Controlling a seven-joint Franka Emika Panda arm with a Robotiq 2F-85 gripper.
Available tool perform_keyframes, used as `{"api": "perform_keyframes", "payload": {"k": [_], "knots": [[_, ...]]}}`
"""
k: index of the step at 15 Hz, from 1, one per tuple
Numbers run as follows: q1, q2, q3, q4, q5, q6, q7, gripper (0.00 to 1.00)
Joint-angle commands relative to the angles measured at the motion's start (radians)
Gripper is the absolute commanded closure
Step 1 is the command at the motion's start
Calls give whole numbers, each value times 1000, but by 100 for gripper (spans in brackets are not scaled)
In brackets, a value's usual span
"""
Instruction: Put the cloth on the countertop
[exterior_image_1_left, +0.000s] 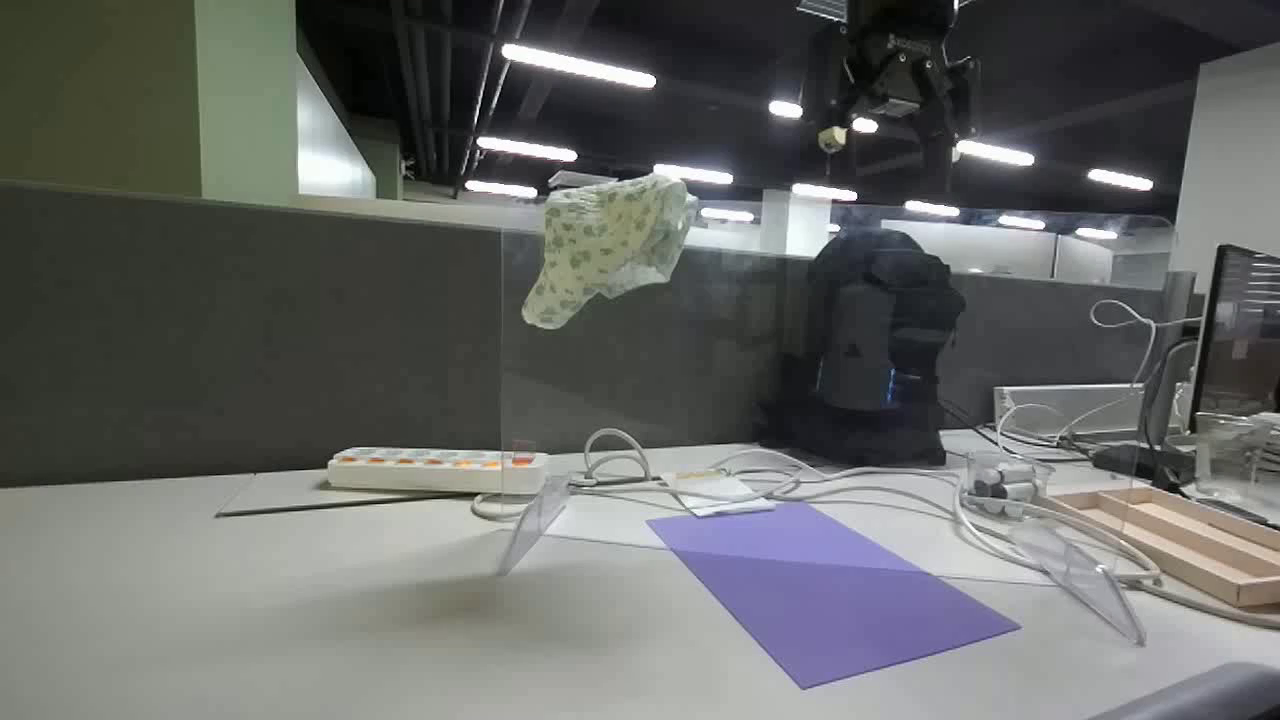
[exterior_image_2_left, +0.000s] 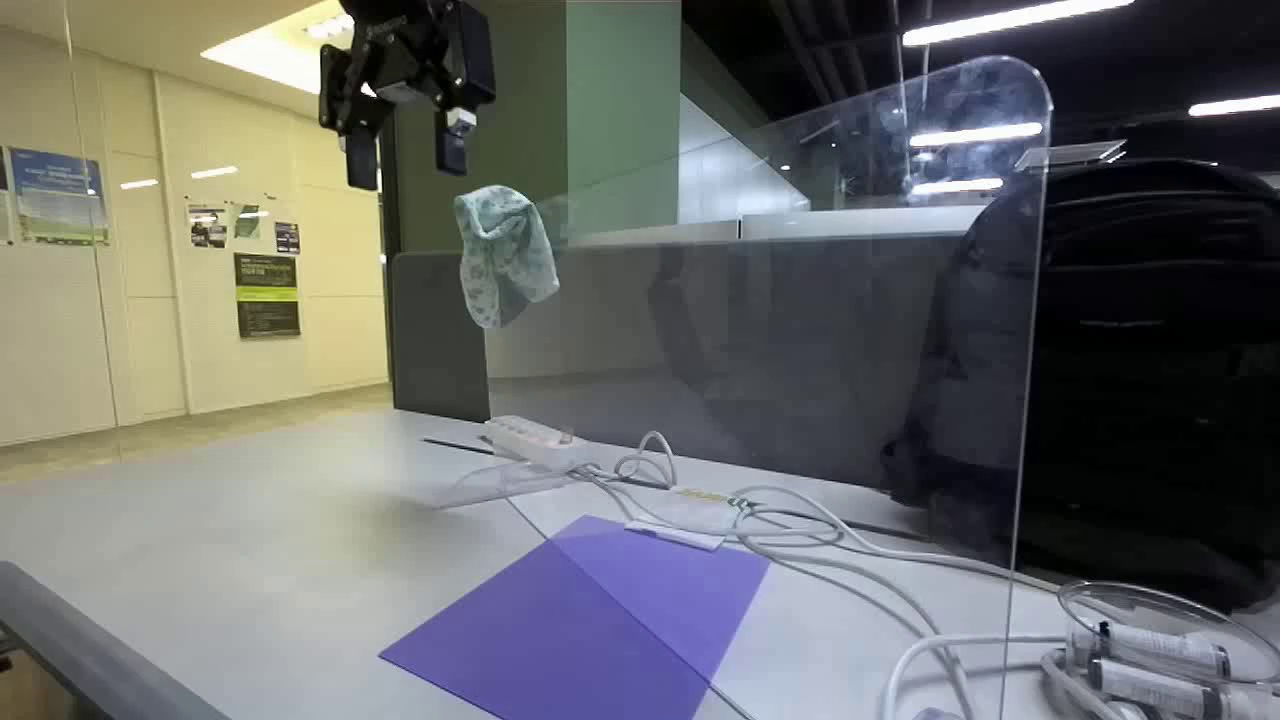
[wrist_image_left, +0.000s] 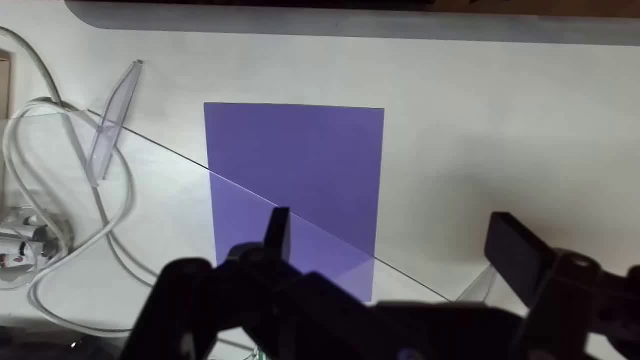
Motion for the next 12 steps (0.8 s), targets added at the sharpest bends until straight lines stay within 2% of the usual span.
{"api": "perform_keyframes", "payload": {"k": [1,9,12], "knots": [[5,1,-4,2,-2,-2,2,0],[3,9,-1,2,-3,2,9,0],[-3,22,16,6,5,63,65,0]]}}
